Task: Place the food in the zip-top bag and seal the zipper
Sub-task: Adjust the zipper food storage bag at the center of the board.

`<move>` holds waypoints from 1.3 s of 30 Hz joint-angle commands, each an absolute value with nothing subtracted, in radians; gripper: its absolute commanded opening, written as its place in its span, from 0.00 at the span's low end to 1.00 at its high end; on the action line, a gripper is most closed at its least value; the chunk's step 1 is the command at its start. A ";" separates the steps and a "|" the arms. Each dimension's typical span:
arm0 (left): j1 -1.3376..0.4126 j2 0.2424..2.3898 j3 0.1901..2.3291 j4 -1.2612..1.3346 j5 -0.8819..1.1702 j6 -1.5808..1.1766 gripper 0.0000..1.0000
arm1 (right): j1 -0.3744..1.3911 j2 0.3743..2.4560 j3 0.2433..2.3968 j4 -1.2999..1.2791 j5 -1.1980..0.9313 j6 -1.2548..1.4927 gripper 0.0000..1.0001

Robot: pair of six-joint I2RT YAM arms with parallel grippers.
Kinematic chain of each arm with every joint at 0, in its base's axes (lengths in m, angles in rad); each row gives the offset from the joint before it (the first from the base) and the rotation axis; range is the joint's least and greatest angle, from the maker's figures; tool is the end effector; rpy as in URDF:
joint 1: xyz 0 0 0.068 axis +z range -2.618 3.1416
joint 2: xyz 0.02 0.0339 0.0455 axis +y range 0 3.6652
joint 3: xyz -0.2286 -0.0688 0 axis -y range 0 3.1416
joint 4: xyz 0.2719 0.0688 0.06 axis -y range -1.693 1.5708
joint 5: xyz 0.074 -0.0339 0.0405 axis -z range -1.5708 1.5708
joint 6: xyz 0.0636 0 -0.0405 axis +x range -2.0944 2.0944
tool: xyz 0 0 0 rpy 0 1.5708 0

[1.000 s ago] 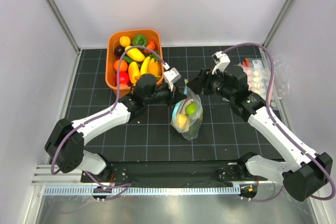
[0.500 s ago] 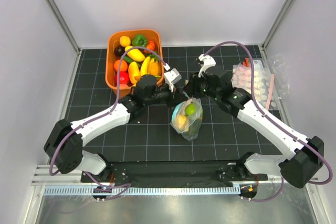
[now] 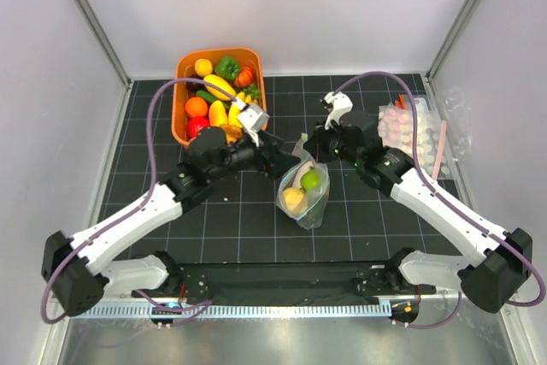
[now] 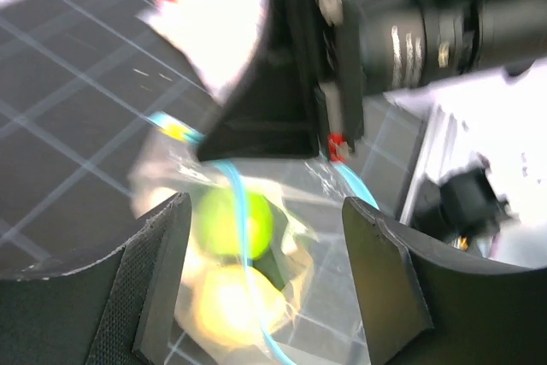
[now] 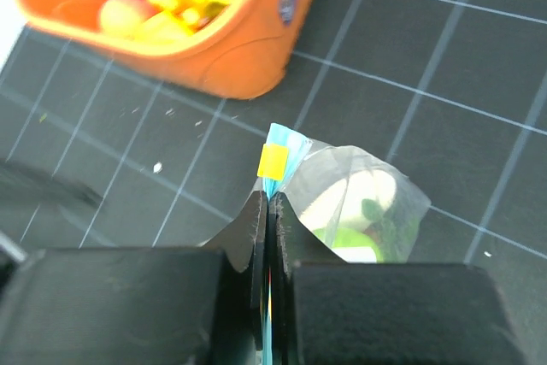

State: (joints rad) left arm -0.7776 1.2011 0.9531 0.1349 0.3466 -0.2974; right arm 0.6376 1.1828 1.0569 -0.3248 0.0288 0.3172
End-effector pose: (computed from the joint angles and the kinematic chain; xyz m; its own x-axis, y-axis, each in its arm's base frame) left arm 0.2333 -0.2600 0.3030 -0.3407 -0.0513 -0.9388 0.8373 0.4376 -0.3278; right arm 0.2700 0.1977 0.2906 -0.5116 0.0090 -0.8591 -0.4364 0.8587 0.2688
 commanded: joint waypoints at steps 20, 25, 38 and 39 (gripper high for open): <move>-0.744 0.668 0.623 0.032 0.094 -0.278 0.73 | 0.640 1.083 0.999 -0.135 -0.756 0.233 0.01; -0.767 0.560 0.509 0.138 0.219 -0.267 0.73 | 0.641 1.075 0.989 -0.127 -0.836 0.227 0.01; -0.799 0.710 0.548 0.152 0.305 -0.215 0.71 | 0.704 1.109 0.992 -0.138 -0.899 0.187 0.01; -0.799 0.710 0.546 0.153 0.310 -0.213 0.71 | 0.707 1.114 0.992 -0.140 -0.899 0.186 0.01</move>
State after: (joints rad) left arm -0.7975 0.7147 0.5083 0.1051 0.2653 -0.2447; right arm 0.6922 1.1084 0.9791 -0.1875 -0.8608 0.2081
